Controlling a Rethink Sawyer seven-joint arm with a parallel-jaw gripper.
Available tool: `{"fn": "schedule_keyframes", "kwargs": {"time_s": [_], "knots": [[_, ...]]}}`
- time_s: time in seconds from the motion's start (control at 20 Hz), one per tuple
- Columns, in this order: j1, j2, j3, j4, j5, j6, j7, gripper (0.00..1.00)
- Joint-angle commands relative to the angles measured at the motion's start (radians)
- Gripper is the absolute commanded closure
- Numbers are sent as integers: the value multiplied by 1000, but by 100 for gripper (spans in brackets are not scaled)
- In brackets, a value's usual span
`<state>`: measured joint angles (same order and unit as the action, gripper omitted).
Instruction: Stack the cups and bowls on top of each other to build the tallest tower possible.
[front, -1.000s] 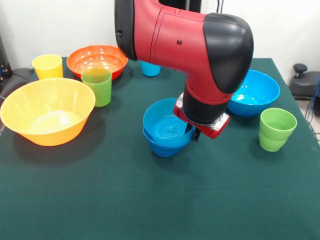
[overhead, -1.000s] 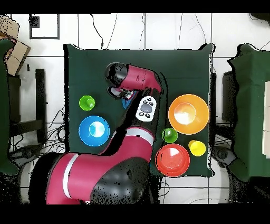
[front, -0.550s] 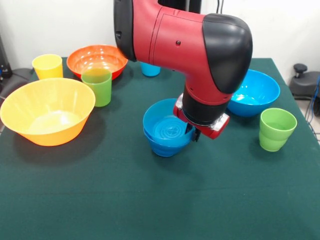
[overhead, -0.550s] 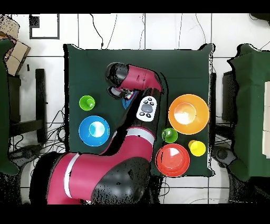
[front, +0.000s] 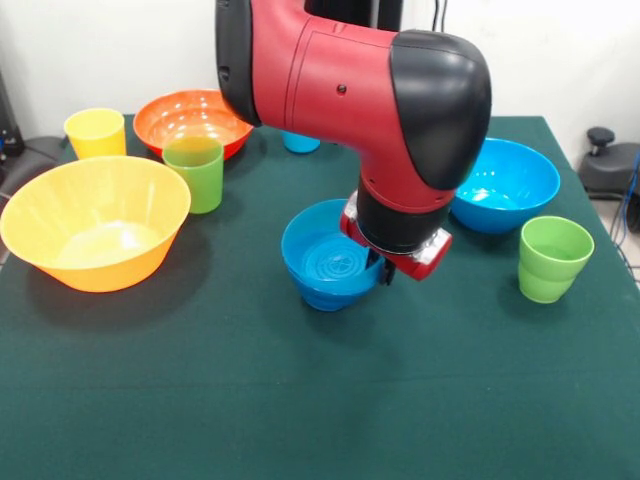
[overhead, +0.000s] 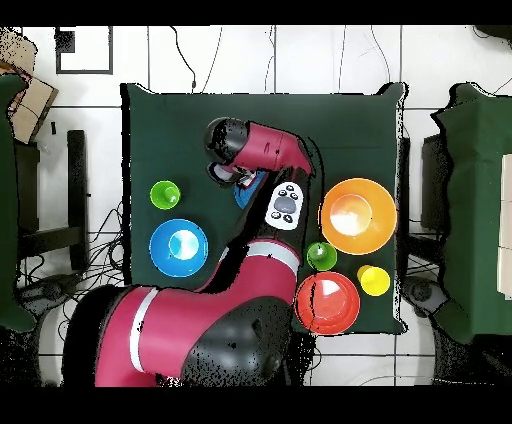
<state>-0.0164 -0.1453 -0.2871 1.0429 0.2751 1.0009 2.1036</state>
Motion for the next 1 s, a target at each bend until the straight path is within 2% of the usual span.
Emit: {"fn": "schedule_keyframes", "kwargs": {"time_s": [0.05,0.6,1.0], "knots": [[-30,-24,127,50,-23,-7,-10,100],[-19,-32,114,65,-33,-6,5,100],[-17,-19,103,27,-40,31,9,100]]}}
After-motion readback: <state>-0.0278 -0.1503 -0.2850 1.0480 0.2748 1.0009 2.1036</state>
